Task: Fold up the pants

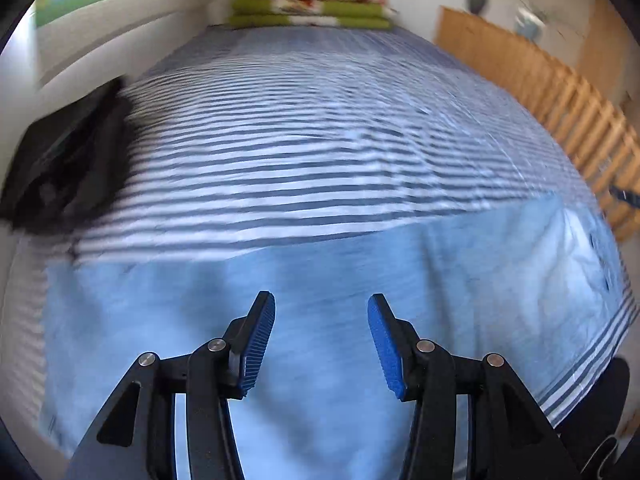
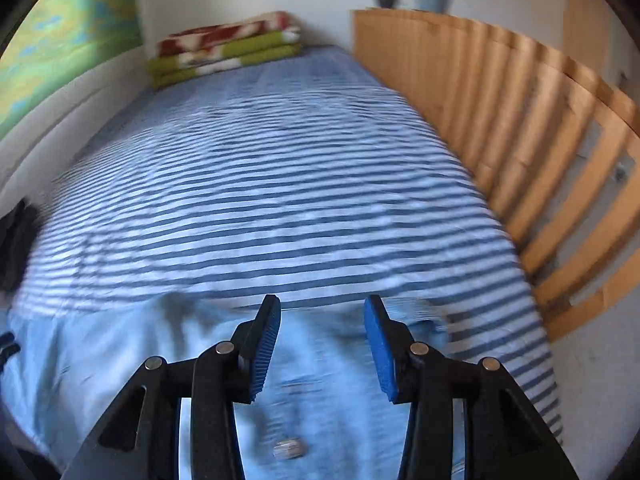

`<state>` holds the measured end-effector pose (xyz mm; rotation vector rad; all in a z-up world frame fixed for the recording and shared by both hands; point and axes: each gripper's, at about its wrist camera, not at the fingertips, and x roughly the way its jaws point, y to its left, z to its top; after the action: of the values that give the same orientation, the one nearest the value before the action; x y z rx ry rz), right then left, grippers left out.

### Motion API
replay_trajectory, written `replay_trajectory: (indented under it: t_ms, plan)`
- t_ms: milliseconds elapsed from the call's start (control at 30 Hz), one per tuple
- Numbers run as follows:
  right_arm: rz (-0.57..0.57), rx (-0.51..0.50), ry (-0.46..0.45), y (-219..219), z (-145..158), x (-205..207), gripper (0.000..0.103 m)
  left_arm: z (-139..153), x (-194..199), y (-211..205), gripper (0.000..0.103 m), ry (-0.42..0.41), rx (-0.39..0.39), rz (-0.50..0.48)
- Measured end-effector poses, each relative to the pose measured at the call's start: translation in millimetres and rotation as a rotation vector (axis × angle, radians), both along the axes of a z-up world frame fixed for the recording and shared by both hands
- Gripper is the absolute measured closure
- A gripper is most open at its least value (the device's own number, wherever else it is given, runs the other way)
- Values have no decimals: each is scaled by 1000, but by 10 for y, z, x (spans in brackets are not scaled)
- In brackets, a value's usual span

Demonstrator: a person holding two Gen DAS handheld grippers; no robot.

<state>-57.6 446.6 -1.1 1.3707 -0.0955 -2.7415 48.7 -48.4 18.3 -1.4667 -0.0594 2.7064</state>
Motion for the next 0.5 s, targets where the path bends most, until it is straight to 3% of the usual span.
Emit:
replay_trajectory:
  t_ms: [133, 300, 500]
  plan:
    - [177, -74, -47, -730, -67, 51, 63, -14, 505, -961, 50, -12, -5, 204]
    - [390, -72, -116, -1780, -237, 249, 63, -203, 1173, -1967, 50, -49, -98, 446]
    - [675, -60, -106, -3294, -49, 451, 63, -412, 1678, -2820, 50, -45, 28, 592]
